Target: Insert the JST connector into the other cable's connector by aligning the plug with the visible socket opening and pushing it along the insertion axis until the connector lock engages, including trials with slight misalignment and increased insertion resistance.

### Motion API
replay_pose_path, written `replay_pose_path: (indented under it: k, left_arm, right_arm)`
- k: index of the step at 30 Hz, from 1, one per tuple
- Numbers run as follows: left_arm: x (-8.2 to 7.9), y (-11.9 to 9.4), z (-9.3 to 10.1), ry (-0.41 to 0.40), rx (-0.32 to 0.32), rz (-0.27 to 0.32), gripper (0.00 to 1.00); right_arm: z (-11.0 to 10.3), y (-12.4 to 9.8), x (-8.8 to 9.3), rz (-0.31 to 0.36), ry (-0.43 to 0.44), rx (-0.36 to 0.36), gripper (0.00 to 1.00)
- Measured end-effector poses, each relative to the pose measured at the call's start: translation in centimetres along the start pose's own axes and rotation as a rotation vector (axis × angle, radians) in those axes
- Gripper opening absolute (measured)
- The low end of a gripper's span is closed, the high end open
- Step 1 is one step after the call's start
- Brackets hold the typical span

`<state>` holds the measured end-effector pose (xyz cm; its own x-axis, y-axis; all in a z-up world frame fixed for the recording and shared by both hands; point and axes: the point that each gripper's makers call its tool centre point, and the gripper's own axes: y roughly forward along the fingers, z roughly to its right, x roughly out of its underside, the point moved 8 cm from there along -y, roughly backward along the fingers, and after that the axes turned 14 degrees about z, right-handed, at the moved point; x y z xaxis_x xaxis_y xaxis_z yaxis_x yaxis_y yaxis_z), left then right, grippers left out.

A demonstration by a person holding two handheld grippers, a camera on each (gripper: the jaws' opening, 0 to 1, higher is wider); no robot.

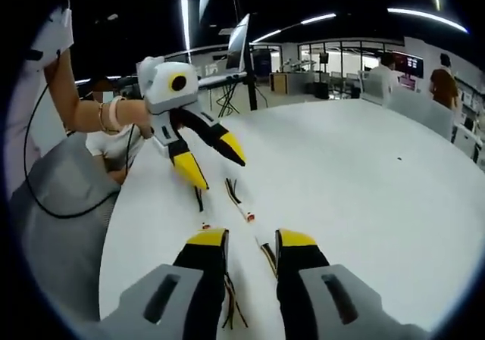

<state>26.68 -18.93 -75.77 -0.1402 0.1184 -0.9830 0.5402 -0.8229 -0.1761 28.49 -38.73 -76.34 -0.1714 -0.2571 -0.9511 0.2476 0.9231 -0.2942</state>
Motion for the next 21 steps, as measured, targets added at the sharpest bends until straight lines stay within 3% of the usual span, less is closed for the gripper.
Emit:
replay_pose_path:
  k: [4,6,8,17,21]
  left_arm:
    - [-0.2,0.3,-0.2,0.022,0.001,0.009,0.2]
    - [0.1,0.5,-0.3,0.032,0.017,-0.019,0.2]
    - [0.6,0.6,-0.4,0.06,0.028,-0.055,0.2]
    - [1.5,1.6,-0.6,0.053,0.058,-0.086,0.18]
    - [1.9,2.0,-0.7,0.057,0.068,-0.096,0.16]
  right_arm:
    - [0.2,0.1,0.4,-0.019,0.04,-0.019,0.14]
    - [0.4,0.3,0.6,-0.025,0.056,-0.008,0.18]
    - [0.3,0.3,0.7,-0.022,0.041,-0.021,0.16]
    - [0.6,1.0,1.5,-0.047,0.0,-0.066,0.06]
    - [1.1,1.2,1.8,-0.062,-0.021,-0.07,0.1]
